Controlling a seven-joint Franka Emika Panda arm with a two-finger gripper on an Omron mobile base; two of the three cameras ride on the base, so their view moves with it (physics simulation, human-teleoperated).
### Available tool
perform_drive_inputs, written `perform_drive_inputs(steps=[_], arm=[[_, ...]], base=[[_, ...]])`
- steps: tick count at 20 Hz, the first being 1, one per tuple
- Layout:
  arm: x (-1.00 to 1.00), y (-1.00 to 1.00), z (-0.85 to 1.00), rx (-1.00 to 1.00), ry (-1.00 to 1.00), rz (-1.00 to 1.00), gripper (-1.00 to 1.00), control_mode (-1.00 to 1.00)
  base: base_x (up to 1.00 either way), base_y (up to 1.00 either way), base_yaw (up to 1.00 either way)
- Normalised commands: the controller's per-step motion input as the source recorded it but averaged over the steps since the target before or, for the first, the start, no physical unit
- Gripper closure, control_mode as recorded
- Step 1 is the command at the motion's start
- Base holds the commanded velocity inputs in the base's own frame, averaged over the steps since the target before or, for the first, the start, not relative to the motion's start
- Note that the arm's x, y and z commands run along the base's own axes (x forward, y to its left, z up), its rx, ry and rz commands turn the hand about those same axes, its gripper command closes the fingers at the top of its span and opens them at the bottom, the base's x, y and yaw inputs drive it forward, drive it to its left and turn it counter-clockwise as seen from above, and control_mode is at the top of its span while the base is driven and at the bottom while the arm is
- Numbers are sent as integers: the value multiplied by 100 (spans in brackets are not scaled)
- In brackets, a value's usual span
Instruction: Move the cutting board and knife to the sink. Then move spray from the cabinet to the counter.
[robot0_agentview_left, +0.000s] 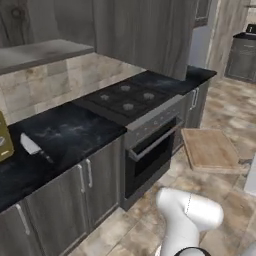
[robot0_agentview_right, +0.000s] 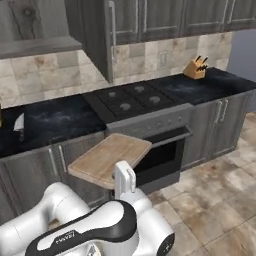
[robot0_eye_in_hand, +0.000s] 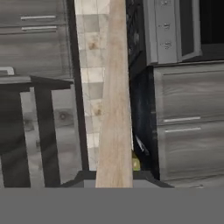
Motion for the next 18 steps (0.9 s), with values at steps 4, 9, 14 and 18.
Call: perform_drive_inputs(steps=[4, 9, 14, 18], arm=[[0, 0, 0, 0, 0, 0, 100, 100], [0, 0, 0, 0, 0, 0, 100, 100], [0, 0, 0, 0, 0, 0, 100, 100], [0, 0, 0, 0, 0, 0, 100, 100]], base=[[0, 8, -90], [0, 7, -92], [0, 7, -94], [6, 8, -80]])
